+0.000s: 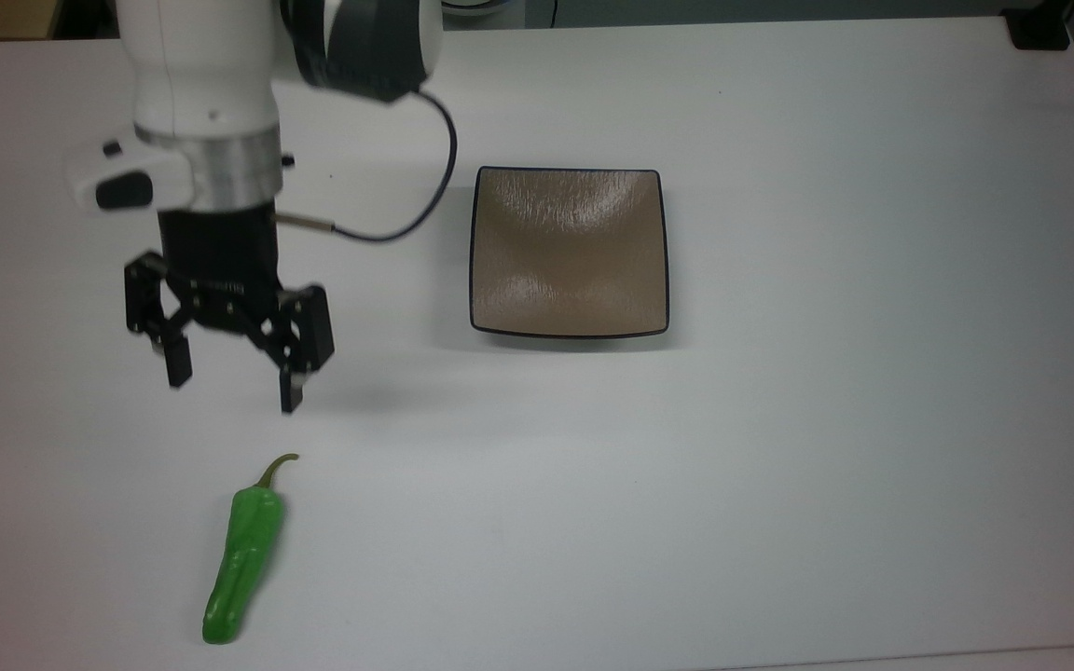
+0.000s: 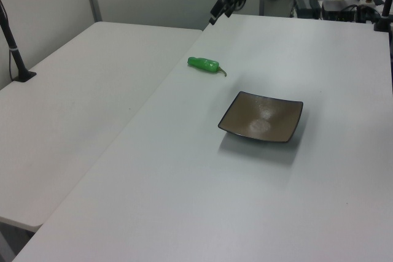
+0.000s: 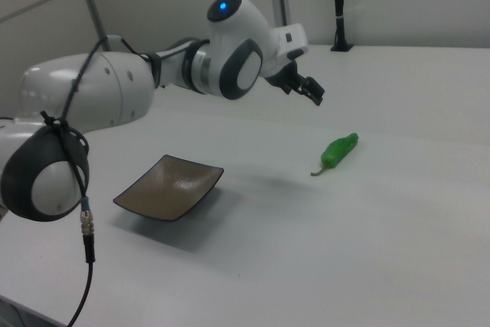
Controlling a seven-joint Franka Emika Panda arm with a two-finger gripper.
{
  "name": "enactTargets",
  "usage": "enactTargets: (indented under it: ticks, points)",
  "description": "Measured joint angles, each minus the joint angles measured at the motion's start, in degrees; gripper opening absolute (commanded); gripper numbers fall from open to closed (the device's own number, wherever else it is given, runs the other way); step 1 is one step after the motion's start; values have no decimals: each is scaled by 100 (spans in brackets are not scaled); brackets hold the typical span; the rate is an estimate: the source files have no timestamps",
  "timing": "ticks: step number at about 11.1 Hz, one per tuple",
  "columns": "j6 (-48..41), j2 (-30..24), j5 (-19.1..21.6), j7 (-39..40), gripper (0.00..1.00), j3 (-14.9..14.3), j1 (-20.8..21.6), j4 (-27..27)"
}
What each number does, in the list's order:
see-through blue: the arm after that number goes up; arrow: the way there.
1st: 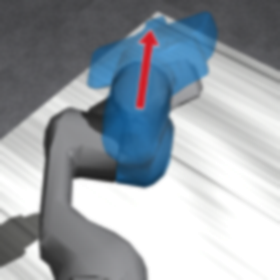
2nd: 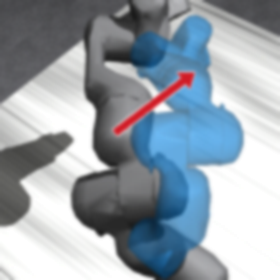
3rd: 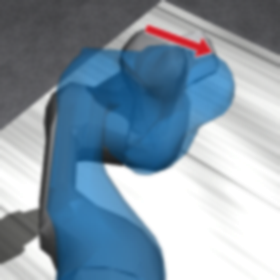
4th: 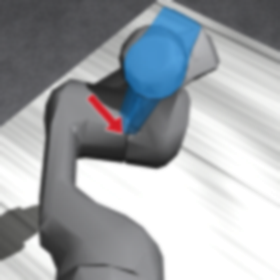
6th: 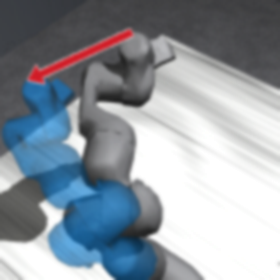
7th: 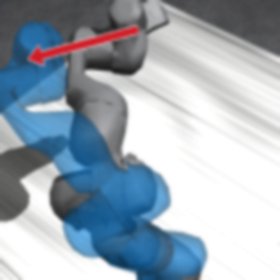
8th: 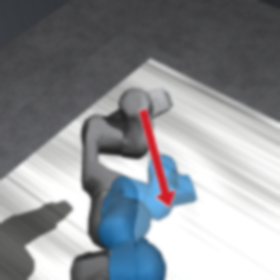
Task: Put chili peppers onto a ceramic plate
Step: 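Move the open gripper over the green chili pepper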
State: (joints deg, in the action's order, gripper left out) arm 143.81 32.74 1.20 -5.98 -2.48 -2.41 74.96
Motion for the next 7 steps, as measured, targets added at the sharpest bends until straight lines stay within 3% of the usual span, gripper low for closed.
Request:
enactTargets:
  ticks: [7]
  points:
    - [1974,1286,0,-1,100,-59,-45,-220]
